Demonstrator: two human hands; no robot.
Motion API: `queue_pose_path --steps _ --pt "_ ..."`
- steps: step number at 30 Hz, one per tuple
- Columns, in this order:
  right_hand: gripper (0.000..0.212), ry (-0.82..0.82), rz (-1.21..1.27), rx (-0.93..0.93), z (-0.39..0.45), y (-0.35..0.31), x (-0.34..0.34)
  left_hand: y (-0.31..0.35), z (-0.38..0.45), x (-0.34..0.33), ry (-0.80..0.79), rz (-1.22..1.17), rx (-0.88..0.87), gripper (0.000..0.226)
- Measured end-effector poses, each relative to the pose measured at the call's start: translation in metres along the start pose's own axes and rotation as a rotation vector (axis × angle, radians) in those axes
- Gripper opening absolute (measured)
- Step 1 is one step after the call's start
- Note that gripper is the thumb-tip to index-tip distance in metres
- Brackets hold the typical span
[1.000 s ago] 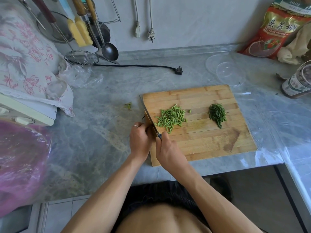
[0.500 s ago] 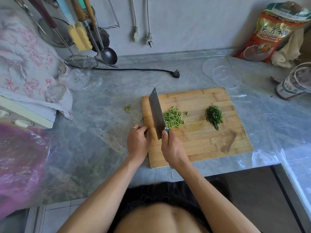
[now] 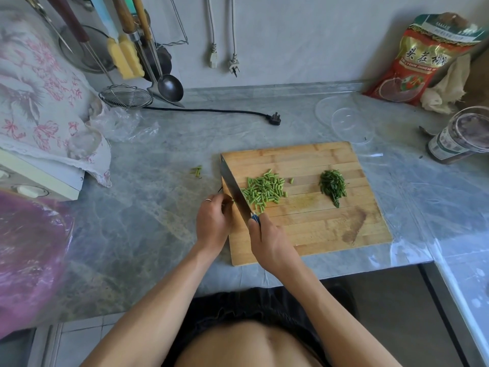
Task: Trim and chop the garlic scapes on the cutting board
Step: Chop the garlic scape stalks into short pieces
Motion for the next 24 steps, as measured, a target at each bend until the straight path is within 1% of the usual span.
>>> queue_pose_path --steps 6,10,14,18,24 --pt "0.031 -0.005 -0.023 0.008 -0.003 0.002 -0.001 -0.005 -0.003 -0.001 0.019 0.036 -0.065 0.011" --pt "0.030 0.019 -0.020 0.029 0.001 0.004 -0.003 -0.009 -0.005 0.000 0.004 0.038 -0.053 0.015" --pt "0.028 0.053 0.040 0.011 0.005 0.004 0.002 -0.007 -0.003 0.003 -0.020 0.008 0.013 0.016" --pt "0.029 0.033 -0.003 -0.007 0.011 0.007 0.002 -0.006 0.001 0.003 -0.029 -0.036 0.113 0.014" --pt "0.027 0.028 0.003 0.008 0.010 0.007 0.001 -0.005 0.003 0.001 -0.023 -0.067 0.188 0.011"
Point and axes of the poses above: each hand's wrist, its own z-axis towards the middle knuckle, its own x-axis out of the back of the hand, y = z × x, the point moved 2 cm from there along z, towards the middle knuckle, and after that the axes turned 12 degrees about z, right-handed, at the moved point
